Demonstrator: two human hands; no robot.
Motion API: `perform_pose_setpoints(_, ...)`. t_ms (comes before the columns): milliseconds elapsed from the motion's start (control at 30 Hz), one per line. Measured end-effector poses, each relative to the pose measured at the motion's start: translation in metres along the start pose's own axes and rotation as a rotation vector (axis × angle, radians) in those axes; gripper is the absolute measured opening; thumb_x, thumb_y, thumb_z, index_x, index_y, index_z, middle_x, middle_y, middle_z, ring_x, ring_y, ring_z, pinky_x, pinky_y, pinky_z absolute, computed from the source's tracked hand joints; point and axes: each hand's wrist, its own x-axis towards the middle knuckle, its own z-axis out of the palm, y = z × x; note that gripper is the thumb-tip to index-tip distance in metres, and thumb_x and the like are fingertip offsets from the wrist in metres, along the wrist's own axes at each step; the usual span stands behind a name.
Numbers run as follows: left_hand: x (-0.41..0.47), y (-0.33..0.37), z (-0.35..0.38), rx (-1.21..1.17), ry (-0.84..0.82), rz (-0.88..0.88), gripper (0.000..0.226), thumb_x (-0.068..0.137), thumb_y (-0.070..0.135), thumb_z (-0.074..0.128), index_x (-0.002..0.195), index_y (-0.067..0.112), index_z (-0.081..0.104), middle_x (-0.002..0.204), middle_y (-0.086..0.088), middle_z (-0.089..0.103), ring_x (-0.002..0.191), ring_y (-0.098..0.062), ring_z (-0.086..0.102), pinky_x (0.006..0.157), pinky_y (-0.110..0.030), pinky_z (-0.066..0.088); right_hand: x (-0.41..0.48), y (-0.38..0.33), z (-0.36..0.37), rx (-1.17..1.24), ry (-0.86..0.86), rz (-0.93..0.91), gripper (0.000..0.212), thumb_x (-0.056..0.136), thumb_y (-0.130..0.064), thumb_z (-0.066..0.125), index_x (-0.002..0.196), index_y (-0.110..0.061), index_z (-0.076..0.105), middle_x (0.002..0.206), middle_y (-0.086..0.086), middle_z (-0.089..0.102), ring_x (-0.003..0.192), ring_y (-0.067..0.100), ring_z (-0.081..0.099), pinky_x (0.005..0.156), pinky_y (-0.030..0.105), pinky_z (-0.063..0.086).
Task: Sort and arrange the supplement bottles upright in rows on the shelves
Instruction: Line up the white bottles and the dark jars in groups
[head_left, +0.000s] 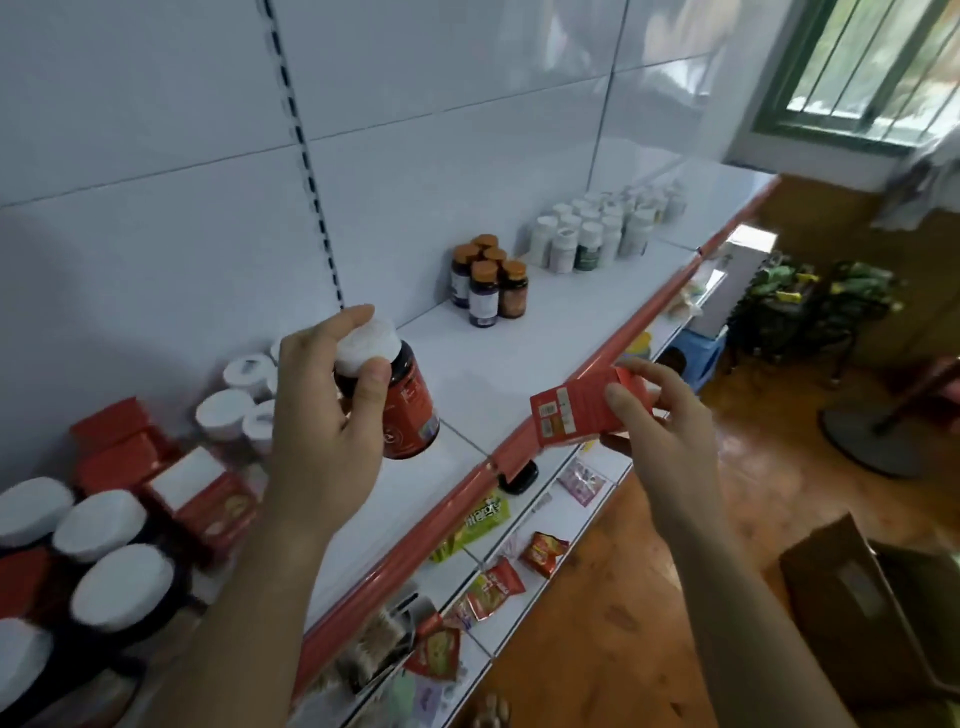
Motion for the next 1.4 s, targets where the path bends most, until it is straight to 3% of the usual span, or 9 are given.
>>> perform_pose_setpoints(167, 0.058, -0.017, 0.095, -0.009, -0.022, -0.014, 0.042, 0.096, 0.032, 0.049, 0.137, 0.025, 0.056, 0.130, 0.001, 0.047, 0.113, 0.012, 0.046, 0.100, -0.012, 0.041, 0.095, 0.014, -0.025, -0.018, 0.035, -0.029, 0.022, 0.097, -0.030, 0.066, 0.118, -0.032, 0.065, 0.116, 0.001, 0.062, 0.093, 0.012, 0.072, 0.076, 0.030, 0.062)
perform_pose_setpoints(267, 0.099, -0.025, 0.148, -0.016, -0.049, -0.007, 0.042, 0.094, 0.031, 0.051, 0.135, 0.025, 0.056, 0.125, 0.003, 0.046, 0.111, 0.011, 0.047, 0.103, -0.023, 0.043, 0.161, 0.020, -0.031, -0.052, 0.027, -0.055, 0.022, 0.096, -0.032, 0.067, 0.117, -0.036, 0.065, 0.123, 0.008, 0.058, 0.097, 0.017, 0.071, 0.075, 0.031, 0.063)
perform_pose_setpoints(333, 0.130, -0.029, 0.179, -0.036, -0.057, -0.010, 0.040, 0.094, 0.031, 0.052, 0.134, 0.028, 0.056, 0.124, 0.005, 0.046, 0.116, -0.003, 0.051, 0.107, -0.034, 0.045, 0.202, 0.019, -0.036, -0.068, 0.025, -0.061, 0.022, 0.096, -0.033, 0.067, 0.117, -0.038, 0.065, 0.126, 0.008, 0.056, 0.097, 0.018, 0.071, 0.075, 0.032, 0.063)
perform_pose_setpoints(533, 0.223, -0.018, 0.283, -0.097, -0.060, 0.008, 0.034, 0.094, 0.033, 0.054, 0.128, 0.034, 0.058, 0.125, 0.010, 0.050, 0.118, -0.016, 0.056, 0.099, -0.054, 0.051, 0.311, 0.016, -0.068, -0.030, 0.153, -0.077, 0.027, 0.096, -0.029, 0.066, 0.123, -0.031, 0.059, 0.111, -0.004, 0.061, 0.092, 0.015, 0.071, 0.062, 0.024, 0.060)
perform_pose_setpoints(733, 0.283, -0.004, 0.396, -0.134, -0.202, 0.043, 0.030, 0.099, 0.030, 0.057, 0.129, 0.035, 0.057, 0.129, 0.006, 0.054, 0.120, -0.007, 0.055, 0.101, -0.030, 0.051, 0.427, 0.031, -0.115, -0.012, 0.203, -0.071, 0.031, 0.096, -0.034, 0.066, 0.123, -0.028, 0.054, 0.115, -0.002, 0.062, 0.102, 0.019, 0.068, 0.073, 0.030, 0.062)
perform_pose_setpoints(900, 0.337, 0.015, 0.504, -0.207, -0.256, 0.022, 0.029, 0.100, 0.027, 0.057, 0.129, 0.030, 0.059, 0.130, 0.005, 0.060, 0.119, -0.014, 0.060, 0.097, -0.030, 0.052, 0.539, 0.057, -0.169, 0.012, 0.180, -0.074, 0.031, 0.095, -0.036, 0.067, 0.122, -0.026, 0.055, 0.116, 0.000, 0.064, 0.104, 0.021, 0.068, 0.076, 0.035, 0.063)
perform_pose_setpoints(1100, 0.384, 0.040, 0.638, -0.240, -0.168, -0.057, 0.027, 0.103, 0.017, 0.057, 0.128, 0.025, 0.060, 0.129, -0.002, 0.060, 0.113, -0.017, 0.061, 0.081, -0.012, 0.049, 0.676, 0.072, -0.247, -0.034, 0.096, -0.074, 0.031, 0.095, -0.032, 0.067, 0.121, -0.022, 0.055, 0.114, 0.002, 0.063, 0.100, 0.015, 0.066, 0.064, 0.021, 0.058)
perform_pose_setpoints(1300, 0.423, 0.047, 0.730, -0.190, -0.110, -0.105, 0.028, 0.101, 0.020, 0.056, 0.130, 0.019, 0.058, 0.128, -0.007, 0.061, 0.114, -0.016, 0.061, 0.083, -0.010, 0.049, 0.801, 0.078, -0.309, 0.038, 0.096, 0.016, 0.028, 0.096, -0.031, 0.068, 0.118, -0.020, 0.055, 0.110, 0.003, 0.065, 0.103, 0.019, 0.069, 0.075, 0.039, 0.064)
perform_pose_setpoints(1400, 0.450, 0.045, 0.770, -0.198, -0.024, -0.122, 0.027, 0.101, 0.031, 0.058, 0.126, 0.021, 0.059, 0.124, -0.004, 0.063, 0.107, -0.013, 0.063, 0.080, -0.013, 0.050, 0.860, 0.084, -0.329, 0.064, 0.087, 0.029, 0.028, 0.096, -0.033, 0.067, 0.118, -0.022, 0.054, 0.114, 0.003, 0.065, 0.105, 0.017, 0.069, 0.072, 0.030, 0.063)
